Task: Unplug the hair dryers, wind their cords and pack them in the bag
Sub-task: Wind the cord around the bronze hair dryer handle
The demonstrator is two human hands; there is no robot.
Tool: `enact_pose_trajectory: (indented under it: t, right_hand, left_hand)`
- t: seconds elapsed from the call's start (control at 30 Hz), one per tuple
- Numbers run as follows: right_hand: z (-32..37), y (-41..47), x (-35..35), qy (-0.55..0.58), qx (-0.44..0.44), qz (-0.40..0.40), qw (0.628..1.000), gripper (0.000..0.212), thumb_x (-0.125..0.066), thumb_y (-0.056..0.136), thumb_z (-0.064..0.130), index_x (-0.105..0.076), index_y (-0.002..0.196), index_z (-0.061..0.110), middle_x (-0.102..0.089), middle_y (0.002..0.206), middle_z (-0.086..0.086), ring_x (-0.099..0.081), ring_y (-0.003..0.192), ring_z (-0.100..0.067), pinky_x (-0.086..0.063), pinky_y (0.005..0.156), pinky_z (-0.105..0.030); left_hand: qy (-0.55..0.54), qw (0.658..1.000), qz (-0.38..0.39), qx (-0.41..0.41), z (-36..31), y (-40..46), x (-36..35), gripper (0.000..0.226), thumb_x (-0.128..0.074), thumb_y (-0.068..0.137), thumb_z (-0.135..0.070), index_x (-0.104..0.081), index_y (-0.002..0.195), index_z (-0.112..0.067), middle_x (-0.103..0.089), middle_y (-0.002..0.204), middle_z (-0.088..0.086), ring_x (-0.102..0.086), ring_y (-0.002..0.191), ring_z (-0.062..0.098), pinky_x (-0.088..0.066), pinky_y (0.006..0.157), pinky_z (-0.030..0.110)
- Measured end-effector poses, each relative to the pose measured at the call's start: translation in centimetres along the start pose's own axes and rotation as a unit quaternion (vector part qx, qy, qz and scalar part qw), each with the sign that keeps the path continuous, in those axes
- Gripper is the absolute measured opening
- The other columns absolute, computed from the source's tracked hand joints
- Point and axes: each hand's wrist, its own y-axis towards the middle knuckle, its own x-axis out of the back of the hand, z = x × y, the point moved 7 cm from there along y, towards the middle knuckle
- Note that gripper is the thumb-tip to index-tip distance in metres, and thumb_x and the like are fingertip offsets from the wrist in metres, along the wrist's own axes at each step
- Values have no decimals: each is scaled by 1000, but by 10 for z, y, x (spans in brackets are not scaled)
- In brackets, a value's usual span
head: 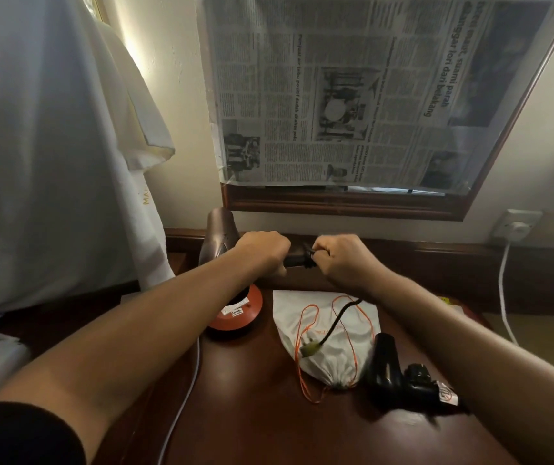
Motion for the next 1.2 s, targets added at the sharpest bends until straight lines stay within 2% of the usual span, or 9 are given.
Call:
enact_pose_trajectory:
  t: [0.17, 0.23, 0.33, 0.43, 0.6, 0.9, 1.0, 1.1, 1.2]
  right_hand:
    - [-7, -17, -27, 71, -21, -17, 997, 27, -42, 99, 14, -60, 114, 2, -65, 101, -11, -60, 89, -24, -50, 76, -34]
    - [-12, -23, -40, 149, -42, -15, 988, 30, -43, 100, 16, -54, 127, 8, -64, 94, -8, -58, 79, -13, -47, 68, -23]
    - [-22, -29, -61, 338, -88, 13, 937, 19, -41, 101, 14, -55, 114, 10, -44, 60, -1, -37, 44, -3, -29, 40, -17]
    - [-37, -33, -83, 473, -137, 58, 869, 17, -41, 102, 18, -55, 100, 10, -32, 56, 0, -23, 42, -8, -17, 39, -22]
    - [-58, -29, -99, 571, -172, 134, 791, 19, -51, 95, 25, -62, 92, 9, -33, 58, -2, -20, 44, -11, -16, 41, -21]
    - [-76, -5, -89, 480, -154, 247, 828, 18, -56, 91, 25, -63, 91, 9, -27, 62, -3, -21, 51, -13, -16, 49, -27]
    - [-87, 3, -78, 463, -177, 273, 824, 11, -47, 94, 6, -58, 96, 8, -38, 66, -2, -32, 51, -9, -28, 49, -21]
    - [-88, 15, -61, 338, -181, 292, 876, 20, -45, 91, -3, -64, 94, 2, -56, 77, -11, -50, 59, -14, -44, 53, -23]
    - [-83, 27, -50, 264, -179, 303, 898, 22, -47, 88, -4, -68, 97, -1, -64, 96, -17, -63, 83, -23, -55, 75, -32]
  left_hand:
    - [-4, 1000, -21, 5, 6, 1, 8, 31, -65, 85, -37, -58, 105, -14, -59, 94, 4, -60, 83, 22, -55, 77, 39]
    - [-27, 1000, -15, 5, 7, 2, 8, 31, -66, 85, -36, -58, 106, -15, -60, 95, 4, -60, 84, 22, -54, 79, 39]
    - [-75, 997, -10, 4, 6, 3, 9, 29, -67, 84, -35, -55, 103, -16, -59, 94, 3, -59, 84, 20, -52, 77, 35]
    - [-79, 996, -29, -12, 2, 2, 12, 24, -68, 83, -31, -48, 94, -22, -56, 88, 0, -56, 78, 18, -45, 67, 30]
    - [-89, 994, -44, -34, -2, -4, 15, 25, -66, 83, -26, -50, 101, -21, -56, 85, -1, -54, 73, 14, -44, 65, 27]
    - [-64, 994, -38, -78, -3, -17, 11, 27, -68, 84, -38, -47, 98, -27, -59, 89, -2, -54, 74, 12, -43, 65, 26]
    - [-29, 994, -32, -97, -6, -25, 9, 28, -65, 86, -35, -51, 108, -24, -62, 93, 0, -59, 81, 15, -48, 71, 28]
    - [22, 992, -43, -120, -16, -31, 4, 33, -65, 86, -34, -50, 112, -21, -57, 87, -2, -58, 80, 16, -48, 70, 28]
    - [57, 988, -55, -136, -26, -32, -5, 31, -63, 87, -32, -50, 112, -18, -53, 82, -3, -56, 75, 15, -46, 68, 27]
